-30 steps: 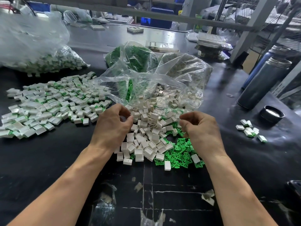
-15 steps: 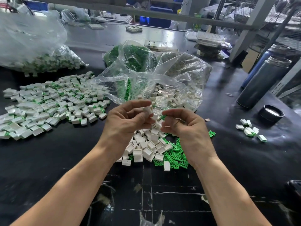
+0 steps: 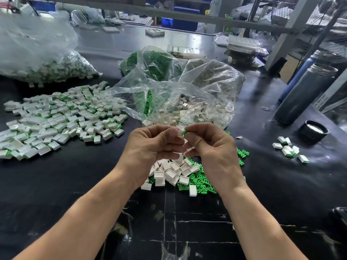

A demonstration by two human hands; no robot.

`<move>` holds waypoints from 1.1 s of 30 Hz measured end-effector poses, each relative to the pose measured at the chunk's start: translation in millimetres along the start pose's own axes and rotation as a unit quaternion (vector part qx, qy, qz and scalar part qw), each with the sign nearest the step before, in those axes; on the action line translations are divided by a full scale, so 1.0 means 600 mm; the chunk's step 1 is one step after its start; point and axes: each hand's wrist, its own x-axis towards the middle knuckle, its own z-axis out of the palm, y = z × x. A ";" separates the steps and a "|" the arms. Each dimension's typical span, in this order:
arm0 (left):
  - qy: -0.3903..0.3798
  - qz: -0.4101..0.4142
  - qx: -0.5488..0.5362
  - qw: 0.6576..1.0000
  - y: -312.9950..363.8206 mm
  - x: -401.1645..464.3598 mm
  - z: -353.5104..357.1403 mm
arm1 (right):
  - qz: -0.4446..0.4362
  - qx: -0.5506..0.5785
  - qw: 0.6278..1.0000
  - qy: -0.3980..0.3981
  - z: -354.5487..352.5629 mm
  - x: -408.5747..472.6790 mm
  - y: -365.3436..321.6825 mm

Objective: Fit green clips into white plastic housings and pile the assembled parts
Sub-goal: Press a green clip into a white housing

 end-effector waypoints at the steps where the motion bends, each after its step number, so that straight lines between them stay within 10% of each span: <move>1: 0.000 -0.001 0.003 1.000 0.001 -0.001 0.001 | -0.007 -0.003 1.000 0.000 0.000 0.000 0.001; 33: -0.001 0.091 0.158 0.983 -0.008 0.001 -0.004 | -0.016 -0.079 0.997 0.013 -0.002 -0.002 0.014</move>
